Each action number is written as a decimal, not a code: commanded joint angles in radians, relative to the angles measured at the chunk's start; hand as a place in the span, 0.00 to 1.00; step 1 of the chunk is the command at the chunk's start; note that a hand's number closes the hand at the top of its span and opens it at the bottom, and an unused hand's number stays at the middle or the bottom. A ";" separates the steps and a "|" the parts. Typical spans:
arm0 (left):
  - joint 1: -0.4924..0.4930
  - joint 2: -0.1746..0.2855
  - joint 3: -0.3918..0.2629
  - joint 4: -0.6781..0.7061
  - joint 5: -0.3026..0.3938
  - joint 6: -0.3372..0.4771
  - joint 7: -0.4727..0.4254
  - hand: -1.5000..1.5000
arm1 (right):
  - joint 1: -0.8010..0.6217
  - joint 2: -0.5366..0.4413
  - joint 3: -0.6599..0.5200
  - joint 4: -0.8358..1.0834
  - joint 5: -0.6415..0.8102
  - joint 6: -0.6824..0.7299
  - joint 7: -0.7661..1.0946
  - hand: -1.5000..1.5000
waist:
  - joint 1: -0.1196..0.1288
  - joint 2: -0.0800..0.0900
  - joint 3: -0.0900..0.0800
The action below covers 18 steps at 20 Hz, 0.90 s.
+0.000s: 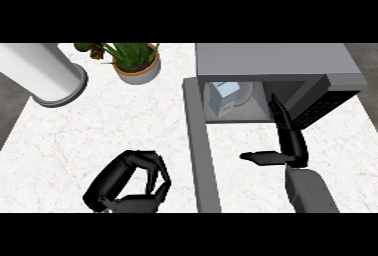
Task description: Pick up the milk, place it into the microwave and close the microwave
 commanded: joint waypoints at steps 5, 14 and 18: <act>-0.097 -0.028 -0.162 0.208 -0.073 0.034 -0.011 1.00 | 0.280 -0.047 0.047 -0.321 -0.029 0.081 0.050 0.00 | -0.002 0.001 0.001; -0.219 -0.028 -0.461 0.406 0.010 0.242 -0.074 1.00 | 0.485 -0.087 0.005 -0.624 -0.125 0.143 0.125 0.00 | -0.005 0.003 0.001; -0.370 -0.028 -0.618 0.548 0.133 0.438 -0.058 1.00 | 0.483 -0.139 -0.038 -0.758 -0.229 0.211 0.248 0.00 | -0.024 0.005 0.000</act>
